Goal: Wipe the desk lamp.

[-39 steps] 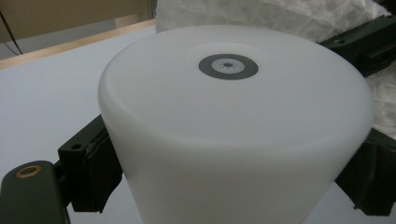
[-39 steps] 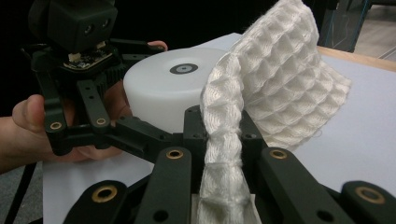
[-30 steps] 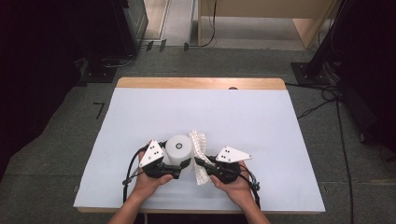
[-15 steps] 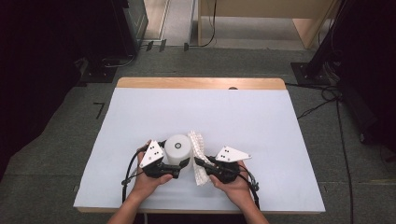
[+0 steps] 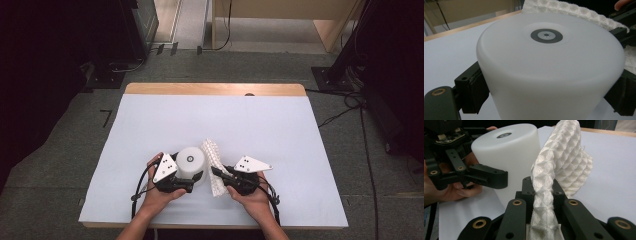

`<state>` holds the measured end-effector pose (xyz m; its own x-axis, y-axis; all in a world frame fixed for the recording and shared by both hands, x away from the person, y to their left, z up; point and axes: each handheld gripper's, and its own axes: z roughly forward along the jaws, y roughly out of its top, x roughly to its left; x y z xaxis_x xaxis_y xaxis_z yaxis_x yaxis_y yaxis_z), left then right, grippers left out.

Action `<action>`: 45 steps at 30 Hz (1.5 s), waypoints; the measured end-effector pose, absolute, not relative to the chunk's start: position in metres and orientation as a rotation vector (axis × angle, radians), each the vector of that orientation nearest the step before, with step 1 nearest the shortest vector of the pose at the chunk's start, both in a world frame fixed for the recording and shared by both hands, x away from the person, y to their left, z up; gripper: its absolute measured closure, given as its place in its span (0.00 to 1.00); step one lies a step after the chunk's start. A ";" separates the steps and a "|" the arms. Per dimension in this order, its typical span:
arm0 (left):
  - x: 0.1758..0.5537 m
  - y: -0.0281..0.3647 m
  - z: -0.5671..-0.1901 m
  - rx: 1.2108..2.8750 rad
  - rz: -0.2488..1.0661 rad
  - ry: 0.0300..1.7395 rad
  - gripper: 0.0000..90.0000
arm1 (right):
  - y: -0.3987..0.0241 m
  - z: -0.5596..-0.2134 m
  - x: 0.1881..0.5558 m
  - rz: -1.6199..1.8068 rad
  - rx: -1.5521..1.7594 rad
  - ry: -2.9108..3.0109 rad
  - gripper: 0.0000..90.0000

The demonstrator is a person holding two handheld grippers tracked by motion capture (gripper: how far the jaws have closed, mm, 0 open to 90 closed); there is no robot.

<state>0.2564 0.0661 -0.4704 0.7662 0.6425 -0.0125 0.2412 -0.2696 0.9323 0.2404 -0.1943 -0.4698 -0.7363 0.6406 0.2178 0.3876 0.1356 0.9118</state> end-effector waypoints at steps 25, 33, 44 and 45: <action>0.253 0.069 -0.461 1.732 0.464 0.831 0.10 | -0.175 -0.488 0.238 1.549 1.086 2.264 0.88; 0.254 0.064 -0.459 1.766 0.403 0.729 0.10 | -0.176 -0.473 0.235 1.552 1.063 2.215 0.88; 0.255 0.062 -0.463 1.811 0.399 0.712 0.10 | -0.184 -0.450 0.232 1.711 1.039 2.143 0.88; 0.255 0.062 -0.463 1.815 0.399 0.712 0.10 | -0.184 -0.449 0.231 1.726 1.043 2.139 0.88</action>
<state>0.2555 0.0620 -0.4631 0.7633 0.6424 -0.0691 0.2759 -0.2274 0.9339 0.2315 -0.1842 -0.4488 -0.7303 0.6291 0.2662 0.3932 0.0684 0.9169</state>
